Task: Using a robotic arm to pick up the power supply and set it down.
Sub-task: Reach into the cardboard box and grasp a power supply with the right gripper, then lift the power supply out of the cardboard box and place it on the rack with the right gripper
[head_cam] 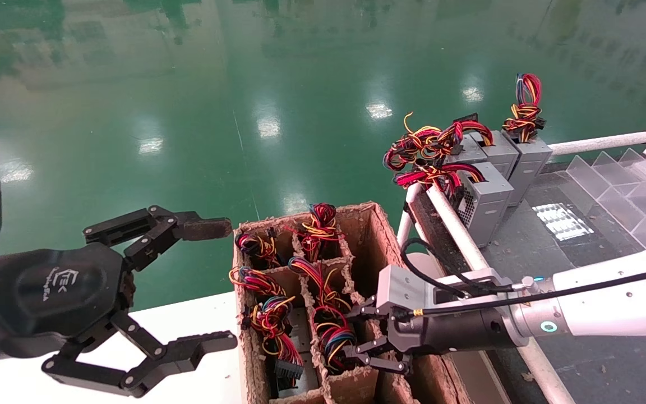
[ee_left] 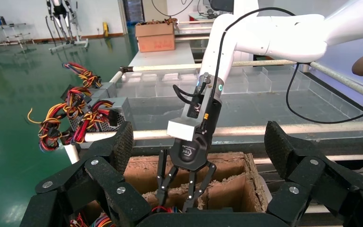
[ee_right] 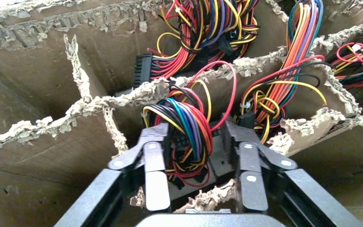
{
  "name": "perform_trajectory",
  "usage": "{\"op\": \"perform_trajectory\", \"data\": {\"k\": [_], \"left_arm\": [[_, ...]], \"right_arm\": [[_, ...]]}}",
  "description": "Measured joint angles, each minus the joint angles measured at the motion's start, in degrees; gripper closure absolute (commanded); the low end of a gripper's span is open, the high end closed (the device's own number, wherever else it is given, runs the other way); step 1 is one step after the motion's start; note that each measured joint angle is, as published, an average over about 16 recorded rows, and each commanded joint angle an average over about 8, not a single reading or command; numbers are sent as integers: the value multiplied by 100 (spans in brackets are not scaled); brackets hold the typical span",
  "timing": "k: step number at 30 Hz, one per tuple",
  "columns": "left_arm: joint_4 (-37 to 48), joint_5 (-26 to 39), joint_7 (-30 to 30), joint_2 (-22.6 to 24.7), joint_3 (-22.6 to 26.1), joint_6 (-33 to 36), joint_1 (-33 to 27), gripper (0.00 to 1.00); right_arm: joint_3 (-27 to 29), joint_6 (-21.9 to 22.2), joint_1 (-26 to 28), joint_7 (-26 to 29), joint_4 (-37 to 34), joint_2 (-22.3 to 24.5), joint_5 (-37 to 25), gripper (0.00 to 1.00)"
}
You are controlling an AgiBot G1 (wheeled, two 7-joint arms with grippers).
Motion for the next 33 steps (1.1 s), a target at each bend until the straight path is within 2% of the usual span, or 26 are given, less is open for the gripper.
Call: {"op": "perform_trajectory", "data": {"k": [19,33], "left_arm": [[0,0,0,0,0,0,0,0],[0,0,0,0,0,0,0,0]], "right_arm": [[98,100,-145,-54,93,65,138,100],[676,251,-300,-177,550,547,885,100]]}}
